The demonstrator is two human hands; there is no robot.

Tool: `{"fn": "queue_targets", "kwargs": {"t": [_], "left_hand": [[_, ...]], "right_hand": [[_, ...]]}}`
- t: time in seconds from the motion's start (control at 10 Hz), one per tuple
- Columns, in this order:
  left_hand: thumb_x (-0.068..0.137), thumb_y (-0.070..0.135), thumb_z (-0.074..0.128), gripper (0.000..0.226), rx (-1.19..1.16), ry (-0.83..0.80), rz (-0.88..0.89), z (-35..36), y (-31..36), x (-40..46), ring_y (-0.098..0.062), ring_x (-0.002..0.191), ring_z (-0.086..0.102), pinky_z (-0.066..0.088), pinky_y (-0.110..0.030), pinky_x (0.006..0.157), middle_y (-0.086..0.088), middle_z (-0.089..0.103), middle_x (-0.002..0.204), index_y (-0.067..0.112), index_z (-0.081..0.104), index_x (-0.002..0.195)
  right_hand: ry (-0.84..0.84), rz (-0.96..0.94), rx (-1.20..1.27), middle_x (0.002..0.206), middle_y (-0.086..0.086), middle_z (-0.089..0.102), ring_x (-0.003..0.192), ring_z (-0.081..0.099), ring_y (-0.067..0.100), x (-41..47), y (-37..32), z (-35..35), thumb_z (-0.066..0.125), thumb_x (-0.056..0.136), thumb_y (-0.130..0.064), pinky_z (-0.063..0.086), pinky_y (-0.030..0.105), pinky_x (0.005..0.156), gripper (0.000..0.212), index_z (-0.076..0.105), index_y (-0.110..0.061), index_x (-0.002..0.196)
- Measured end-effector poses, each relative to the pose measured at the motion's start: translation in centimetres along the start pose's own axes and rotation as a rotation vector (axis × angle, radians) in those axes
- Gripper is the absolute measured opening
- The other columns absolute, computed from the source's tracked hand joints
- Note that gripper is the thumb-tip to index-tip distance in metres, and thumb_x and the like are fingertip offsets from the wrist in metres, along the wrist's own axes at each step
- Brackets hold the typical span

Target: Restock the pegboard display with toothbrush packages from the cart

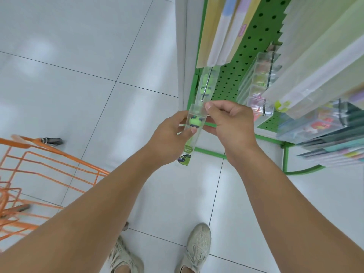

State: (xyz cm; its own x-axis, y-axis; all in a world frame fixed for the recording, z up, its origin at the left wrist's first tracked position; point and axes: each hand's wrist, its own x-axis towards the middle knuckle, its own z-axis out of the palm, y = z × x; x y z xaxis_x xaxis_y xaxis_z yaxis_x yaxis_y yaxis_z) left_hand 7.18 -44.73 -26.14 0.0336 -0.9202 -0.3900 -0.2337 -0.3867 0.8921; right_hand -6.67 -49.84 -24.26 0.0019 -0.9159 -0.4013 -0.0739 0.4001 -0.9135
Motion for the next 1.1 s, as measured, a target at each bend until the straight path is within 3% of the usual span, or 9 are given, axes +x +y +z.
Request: {"fn": "queue_targets", "kwargs": {"t": [0.2, 0.3, 0.4, 0.5, 0.6, 0.7, 0.9, 1.0, 1.1], "left_hand": [[0.103, 0.012, 0.051, 0.033, 0.046, -0.015, -0.002, -0.2, 0.2, 1.2, -0.009, 0.100, 0.064, 0.039, -0.002, 0.061, 0.000, 0.068, 0.123, 0.020, 0.058, 0.134], [0.103, 0.013, 0.052, 0.031, 0.039, 0.017, -0.004, -0.4, 0.6, 2.2, -0.008, 0.107, 0.066, 0.044, -0.015, 0.082, 0.002, 0.068, 0.125, 0.020, 0.061, 0.133], [0.103, 0.011, 0.051, 0.031, 0.040, 0.045, 0.008, -0.2, 1.1, 3.6, 0.012, 0.082, 0.062, 0.042, -0.005, 0.071, 0.005, 0.069, 0.118, 0.020, 0.063, 0.131], [0.103, 0.011, 0.051, 0.030, 0.033, 0.072, 0.010, 0.3, 1.1, 4.5, 0.016, 0.071, 0.059, 0.043, -0.005, 0.069, 0.016, 0.067, 0.104, 0.023, 0.063, 0.127], [0.103, 0.018, 0.053, 0.031, 0.038, 0.101, -0.001, 0.6, 0.6, 5.3, -0.002, 0.108, 0.063, 0.050, -0.026, 0.099, 0.014, 0.064, 0.119, 0.026, 0.063, 0.131], [0.102, 0.024, 0.054, 0.037, 0.052, 0.117, -0.013, 1.0, 0.5, 6.0, -0.017, 0.131, 0.053, 0.045, -0.042, 0.110, 0.007, 0.057, 0.139, 0.029, 0.057, 0.138], [0.105, 0.022, 0.047, 0.032, -0.004, 0.118, -0.036, 1.6, 0.6, 5.4, -0.022, 0.129, 0.054, 0.046, -0.039, 0.108, 0.001, 0.063, 0.133, 0.028, 0.058, 0.134], [0.108, 0.020, 0.040, 0.034, 0.012, 0.112, -0.089, 2.0, 0.8, 4.7, -0.025, 0.130, 0.051, 0.046, -0.026, 0.098, -0.003, 0.059, 0.138, 0.029, 0.056, 0.136], [0.108, 0.020, 0.038, 0.038, 0.079, 0.125, -0.065, 2.4, 0.7, 2.8, -0.013, 0.132, 0.050, 0.037, -0.016, 0.095, 0.005, 0.057, 0.142, 0.028, 0.052, 0.143]], "right_hand": [[0.014, 0.026, 0.029, 0.094, 0.017, 0.076, 0.093, 0.074, 0.034, 1.2, 0.0, 0.1, 0.068, 0.095, -0.013, 0.063, 0.043, 0.080, 0.010, 0.076, -0.012, 0.089], [0.048, 0.049, 0.062, 0.095, 0.015, 0.076, 0.092, 0.074, 0.034, 2.2, -0.2, 0.7, 0.069, 0.094, -0.013, 0.064, 0.041, 0.079, 0.010, 0.073, -0.012, 0.085], [0.148, 0.062, 0.116, 0.082, 0.008, 0.069, 0.079, 0.071, 0.025, 2.4, -0.3, 1.1, 0.071, 0.092, -0.015, 0.064, 0.039, 0.076, 0.015, 0.063, -0.013, 0.079], [0.157, 0.079, 0.134, 0.082, 0.002, 0.061, 0.074, 0.063, 0.014, 1.4, 0.6, 0.9, 0.075, 0.087, -0.014, 0.063, 0.046, 0.079, 0.014, 0.061, -0.013, 0.085], [0.085, 0.035, -0.012, 0.109, -0.011, 0.057, 0.085, 0.064, 0.002, 0.7, 2.0, 0.6, 0.083, 0.081, -0.024, 0.060, 0.042, 0.089, 0.047, 0.058, -0.021, 0.121], [-0.010, 0.015, -0.125, 0.104, -0.033, 0.043, 0.088, 0.059, -0.007, 1.5, 2.5, 0.4, 0.074, 0.091, -0.030, 0.055, 0.036, 0.099, 0.070, 0.037, -0.027, 0.150], [-0.095, 0.026, -0.180, 0.139, 0.000, 0.061, 0.130, 0.055, 0.015, 3.9, 3.3, 1.1, 0.061, 0.097, -0.031, 0.050, 0.046, 0.105, 0.048, 0.052, -0.024, 0.143], [-0.085, 0.051, -0.156, 0.125, 0.002, 0.067, 0.115, 0.062, 0.015, 3.3, 3.5, 0.7, 0.057, 0.102, -0.025, 0.055, 0.045, 0.099, 0.027, 0.061, -0.020, 0.128], [-0.042, 0.110, -0.131, 0.112, -0.002, 0.065, 0.105, 0.062, 0.018, 1.7, 4.0, -0.5, 0.057, 0.103, -0.021, 0.055, 0.042, 0.098, 0.033, 0.058, -0.013, 0.135]]}}
